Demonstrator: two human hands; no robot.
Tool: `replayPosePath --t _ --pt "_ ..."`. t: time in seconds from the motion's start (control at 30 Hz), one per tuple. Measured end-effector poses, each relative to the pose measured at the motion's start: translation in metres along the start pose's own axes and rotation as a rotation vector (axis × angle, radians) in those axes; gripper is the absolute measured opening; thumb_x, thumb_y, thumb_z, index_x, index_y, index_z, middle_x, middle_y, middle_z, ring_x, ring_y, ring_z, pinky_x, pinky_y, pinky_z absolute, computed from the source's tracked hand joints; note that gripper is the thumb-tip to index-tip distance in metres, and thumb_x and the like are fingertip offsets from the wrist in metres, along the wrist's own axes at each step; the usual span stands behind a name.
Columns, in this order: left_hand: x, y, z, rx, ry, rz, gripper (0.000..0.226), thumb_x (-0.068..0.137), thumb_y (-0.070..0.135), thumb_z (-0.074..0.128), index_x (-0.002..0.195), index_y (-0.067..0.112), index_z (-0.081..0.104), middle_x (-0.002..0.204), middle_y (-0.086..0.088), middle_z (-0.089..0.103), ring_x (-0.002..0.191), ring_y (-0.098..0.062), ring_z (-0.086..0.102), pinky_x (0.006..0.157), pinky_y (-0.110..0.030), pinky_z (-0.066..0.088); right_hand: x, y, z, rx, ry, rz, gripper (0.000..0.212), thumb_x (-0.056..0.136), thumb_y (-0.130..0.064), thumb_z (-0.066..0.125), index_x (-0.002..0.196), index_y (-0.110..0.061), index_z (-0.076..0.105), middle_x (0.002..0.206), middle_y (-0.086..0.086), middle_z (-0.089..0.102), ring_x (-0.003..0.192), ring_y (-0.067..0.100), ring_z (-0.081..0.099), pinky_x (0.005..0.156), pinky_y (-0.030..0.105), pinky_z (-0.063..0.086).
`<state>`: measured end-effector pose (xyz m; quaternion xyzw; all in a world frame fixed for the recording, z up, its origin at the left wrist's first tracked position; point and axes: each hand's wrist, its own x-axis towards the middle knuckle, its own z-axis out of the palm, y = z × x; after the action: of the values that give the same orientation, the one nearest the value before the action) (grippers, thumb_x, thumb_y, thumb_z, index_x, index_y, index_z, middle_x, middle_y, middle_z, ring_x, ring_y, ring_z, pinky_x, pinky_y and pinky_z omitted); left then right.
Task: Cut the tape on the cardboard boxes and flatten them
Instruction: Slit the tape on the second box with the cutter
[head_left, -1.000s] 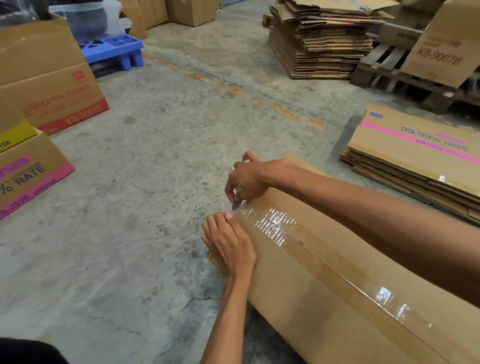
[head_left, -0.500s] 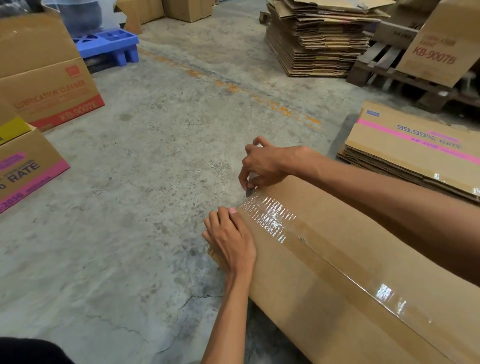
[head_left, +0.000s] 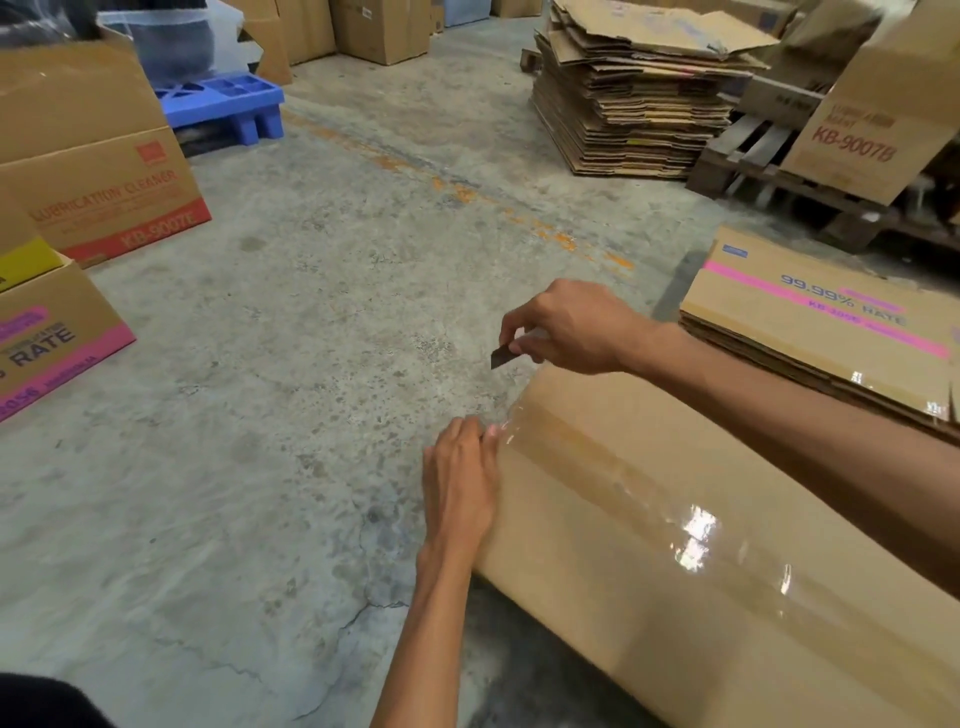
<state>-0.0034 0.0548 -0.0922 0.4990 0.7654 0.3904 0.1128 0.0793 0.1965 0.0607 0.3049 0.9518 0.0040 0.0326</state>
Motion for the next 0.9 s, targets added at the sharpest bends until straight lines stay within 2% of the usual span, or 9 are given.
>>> replayPosePath --t 0.07,0.13,0.23,0.37,0.43,0.67,0.83,0.9 --pt "0.0 0.008 0.001 -0.006 -0.024 0.014 0.023 0.102 0.022 0.046 0.091 0.008 0.061 0.085 -0.003 0.057 0.074 -0.02 0.051 0.07 -0.034 0.04 -0.009 -0.01 0.004 -0.093 0.026 0.008 0.021 0.094 -0.036 0.056 0.11 -0.037 0.069 0.085 -0.006 0.069 0.082 0.021 0.063 0.05 0.026 0.028" --pt "-0.001 0.009 0.003 0.0 -0.029 -0.021 0.022 0.102 0.017 0.046 0.092 0.006 0.061 0.09 -0.008 0.061 0.077 -0.024 0.056 0.069 -0.036 0.043 -0.018 -0.017 0.01 -0.163 0.038 0.014 0.021 0.093 -0.035 0.057 0.11 -0.036 0.07 0.094 -0.001 0.071 0.087 0.025 0.065 0.052 0.027 0.028" --pt "-0.003 0.007 0.002 -0.002 -0.033 -0.047 0.023 0.103 0.018 0.044 0.092 0.006 0.061 0.09 -0.008 0.061 0.079 -0.027 0.058 0.072 -0.041 0.047 -0.027 -0.019 0.018 -0.192 0.037 0.05 0.021 0.093 -0.032 0.059 0.11 -0.034 0.071 0.094 0.003 0.07 0.086 0.029 0.066 0.057 0.028 0.035" --pt "-0.002 0.021 0.0 0.006 -0.004 -0.006 0.02 0.102 0.02 0.044 0.087 0.014 0.054 0.084 -0.002 0.055 0.074 -0.027 0.056 0.069 -0.039 0.041 -0.034 -0.02 0.029 -0.091 0.021 0.083 0.023 0.093 -0.032 0.059 0.111 -0.029 0.073 0.097 0.005 0.071 0.087 0.03 0.066 0.059 0.029 0.038" --pt "0.0 0.027 -0.001 0.033 0.016 0.003 0.019 0.102 0.021 0.044 0.085 0.017 0.052 0.084 -0.002 0.056 0.074 -0.027 0.056 0.072 -0.038 0.038 -0.036 -0.021 0.032 -0.087 0.018 0.087 0.022 0.093 -0.031 0.059 0.109 -0.026 0.073 0.097 0.007 0.071 0.088 0.03 0.066 0.06 0.029 0.038" --pt "-0.003 0.037 -0.004 0.071 0.052 -0.002 0.021 0.103 0.022 0.044 0.09 0.013 0.058 0.087 -0.002 0.061 0.075 -0.025 0.057 0.077 -0.038 0.039 -0.043 -0.023 0.025 -0.102 0.051 0.099 0.023 0.093 -0.028 0.06 0.109 -0.021 0.074 0.097 0.01 0.07 0.087 0.032 0.066 0.06 0.03 0.037" --pt "-0.004 0.037 -0.004 0.062 0.072 -0.03 0.021 0.103 0.022 0.043 0.089 0.015 0.057 0.087 -0.001 0.06 0.067 -0.017 0.042 0.076 -0.034 0.031 -0.047 -0.028 0.029 -0.124 0.072 0.095 0.021 0.094 -0.026 0.059 0.105 -0.017 0.074 0.093 0.011 0.07 0.084 0.033 0.066 0.059 0.03 0.038" --pt "-0.006 0.037 -0.005 0.044 0.079 -0.036 0.02 0.103 0.021 0.044 0.086 0.017 0.054 0.086 -0.002 0.059 0.067 -0.019 0.043 0.077 -0.036 0.032 -0.049 -0.029 0.031 -0.113 0.081 0.104 0.022 0.095 -0.028 0.059 0.103 -0.014 0.074 0.092 0.012 0.069 0.083 0.034 0.065 0.059 0.031 0.038"
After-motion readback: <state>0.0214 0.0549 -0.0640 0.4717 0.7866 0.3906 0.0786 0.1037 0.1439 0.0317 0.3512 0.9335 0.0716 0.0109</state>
